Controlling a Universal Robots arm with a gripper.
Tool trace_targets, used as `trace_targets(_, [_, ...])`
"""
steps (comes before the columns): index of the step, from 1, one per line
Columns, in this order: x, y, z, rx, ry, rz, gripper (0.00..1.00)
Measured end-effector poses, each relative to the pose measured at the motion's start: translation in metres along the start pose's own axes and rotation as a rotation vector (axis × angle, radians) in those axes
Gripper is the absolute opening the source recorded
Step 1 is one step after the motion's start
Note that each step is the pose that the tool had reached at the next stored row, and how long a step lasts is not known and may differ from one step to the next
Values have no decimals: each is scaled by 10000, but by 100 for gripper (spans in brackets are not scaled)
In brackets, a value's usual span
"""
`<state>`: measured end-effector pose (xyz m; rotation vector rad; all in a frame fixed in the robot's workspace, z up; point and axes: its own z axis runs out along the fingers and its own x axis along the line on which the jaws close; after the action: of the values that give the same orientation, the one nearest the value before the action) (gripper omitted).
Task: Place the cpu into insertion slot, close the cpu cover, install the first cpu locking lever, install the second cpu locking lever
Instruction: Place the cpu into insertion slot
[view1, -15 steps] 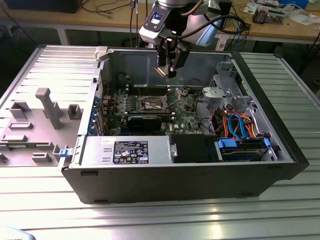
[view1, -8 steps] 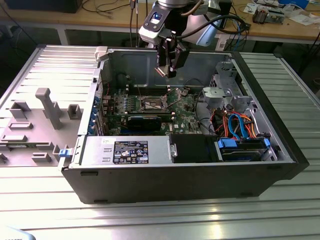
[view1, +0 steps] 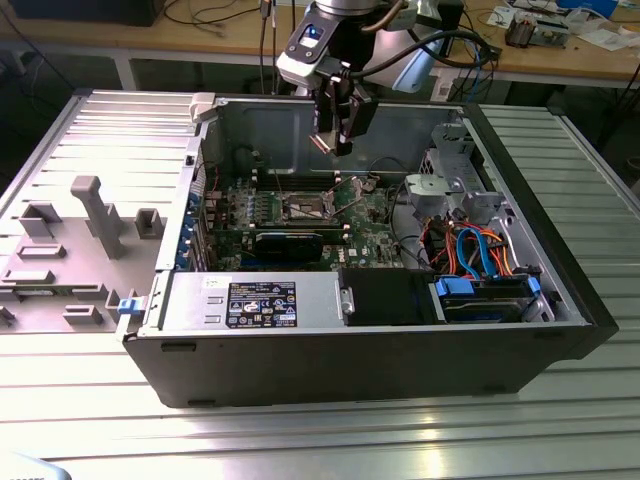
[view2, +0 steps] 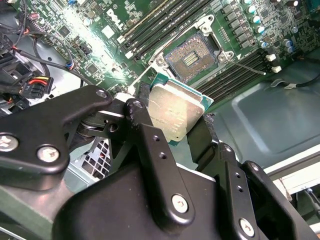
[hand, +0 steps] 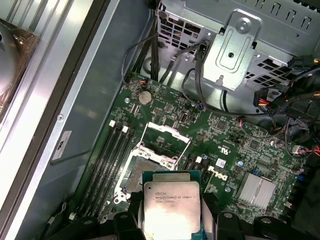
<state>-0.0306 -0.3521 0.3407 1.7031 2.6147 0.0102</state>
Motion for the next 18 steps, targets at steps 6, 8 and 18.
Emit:
trace_targets(6, [0, 0, 0, 1, -1, 94, 55])
trace_targets(8, [0, 0, 0, 2, -2, 116, 55])
trace_targets(18, [0, 0, 1, 4, -4, 246, 55])
